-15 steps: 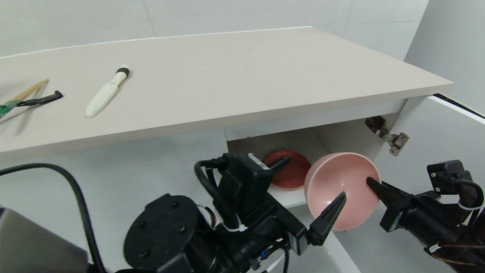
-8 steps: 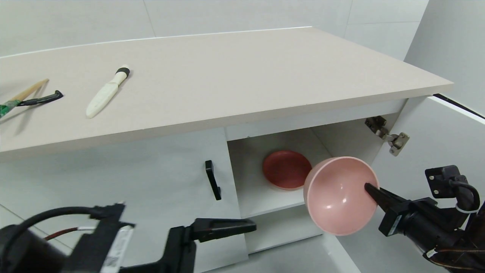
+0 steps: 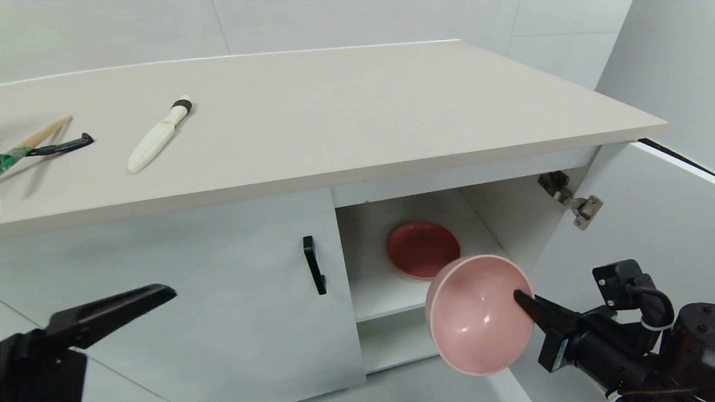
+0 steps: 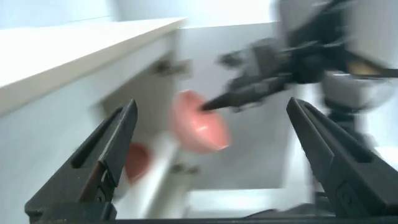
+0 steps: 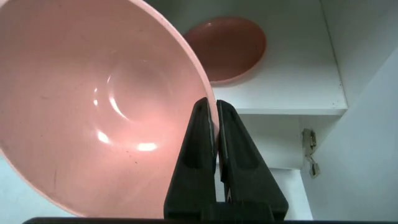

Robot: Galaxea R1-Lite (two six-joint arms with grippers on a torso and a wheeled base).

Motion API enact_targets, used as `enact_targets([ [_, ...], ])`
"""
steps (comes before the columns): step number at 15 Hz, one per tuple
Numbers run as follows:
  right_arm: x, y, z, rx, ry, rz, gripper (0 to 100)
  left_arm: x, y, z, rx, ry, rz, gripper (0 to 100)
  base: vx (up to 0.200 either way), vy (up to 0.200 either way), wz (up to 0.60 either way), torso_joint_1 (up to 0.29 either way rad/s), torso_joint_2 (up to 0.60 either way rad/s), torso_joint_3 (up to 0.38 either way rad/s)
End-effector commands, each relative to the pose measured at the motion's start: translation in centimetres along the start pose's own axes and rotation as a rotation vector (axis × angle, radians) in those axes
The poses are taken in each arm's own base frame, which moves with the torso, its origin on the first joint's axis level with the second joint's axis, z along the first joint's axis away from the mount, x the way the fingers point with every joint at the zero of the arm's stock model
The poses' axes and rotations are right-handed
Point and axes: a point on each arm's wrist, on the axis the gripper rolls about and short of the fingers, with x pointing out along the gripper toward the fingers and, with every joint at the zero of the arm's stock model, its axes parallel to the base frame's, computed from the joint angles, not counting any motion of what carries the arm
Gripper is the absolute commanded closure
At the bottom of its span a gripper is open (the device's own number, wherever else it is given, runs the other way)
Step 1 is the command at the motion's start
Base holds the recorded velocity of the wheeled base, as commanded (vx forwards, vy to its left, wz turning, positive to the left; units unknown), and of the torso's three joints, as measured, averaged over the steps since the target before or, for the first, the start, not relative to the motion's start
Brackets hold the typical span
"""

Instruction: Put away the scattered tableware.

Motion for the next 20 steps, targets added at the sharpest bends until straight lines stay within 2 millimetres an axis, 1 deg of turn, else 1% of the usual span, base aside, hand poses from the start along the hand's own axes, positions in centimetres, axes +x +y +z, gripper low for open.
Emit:
enact_targets([
  [1, 0.8, 0.1, -0.9, -0.009, 0.042, -0.004, 100, -5.2, -3.3, 1.3, 0.116, -0.012, 0.265, 0, 0.000, 0.000, 0.00, 0.000, 0.00, 0.000],
  [3, 1.1, 0.1, -1.3, -0.013, 0.061, -0.009, 100, -7.2, -6.1, 0.4, 0.052, -0.025, 0.351, 0, 0.000, 0.000, 0.00, 0.000, 0.00, 0.000],
  [5, 1.1, 0.0, -1.4, -0.010, 0.067, -0.012, 100, -8.2, -7.8, -0.7, -0.011, -0.034, 0.411, 0, 0.000, 0.000, 0.00, 0.000, 0.00, 0.000],
  [6, 1.1, 0.0, -1.5, 0.005, 0.068, -0.013, 100, -8.5, -8.3, -1.4, -0.028, -0.018, 0.440, 0, 0.000, 0.000, 0.00, 0.000, 0.00, 0.000],
  [8, 1.5, -0.5, -1.9, 0.037, 0.088, -0.040, 100, -8.6, -8.0, -2.0, -0.005, 0.026, 0.520, 0, 0.000, 0.000, 0.00, 0.000, 0.00, 0.000],
  [9, 2.4, -1.5, -2.2, 0.044, 0.096, -0.088, 100, -8.7, -7.8, -2.3, 0.064, 0.060, 0.609, 0, 0.000, 0.000, 0.00, 0.000, 0.00, 0.000],
  [10, 3.4, -1.9, -2.3, 0.049, 0.089, -0.111, 100, -8.9, -7.7, -2.9, 0.123, 0.129, 0.674, 0, 0.000, 0.000, 0.00, 0.000, 0.00, 0.000],
  [11, 4.5, -2.0, -2.0, 0.055, 0.062, -0.116, 100, -9.2, -7.5, -3.9, 0.168, 0.254, 0.755, 0, 0.000, 0.000, 0.00, 0.000, 0.00, 0.000],
  [12, 5.4, -1.8, -2.1, 0.053, 0.056, -0.109, 100, -9.8, -7.4, -5.2, 0.205, 0.425, 0.861, 0, 0.000, 0.000, 0.00, 0.000, 0.00, 0.000],
  [13, 6.1, -1.8, -2.5, 0.049, 0.062, -0.110, 100, -10.2, -7.5, -6.1, 0.215, 0.556, 0.932, 0, 0.000, 0.000, 0.00, 0.000, 0.00, 0.000],
  [15, 6.8, -1.8, -2.9, 0.049, 0.071, -0.113, 100, -10.2, -7.4, -6.0, 0.201, 0.535, 0.957, 0, 0.000, 0.000, 0.00, 0.000, 0.00, 0.000],
  [17, 7.6, -1.8, -1.7, 0.058, 0.007, -0.110, 100, -10.2, -7.5, -6.1, 0.115, 0.503, 0.963, 0, 0.000, 0.000, 0.00, 0.000, 0.00, 0.000],
  [20, 7.6, -1.8, -0.5, 0.063, -0.039, -0.102, 100, -10.1, -7.4, -6.1, 0.050, 0.517, 0.881, 0, 0.000, 0.000, 0.00, 0.000, 0.00, 0.000],
])
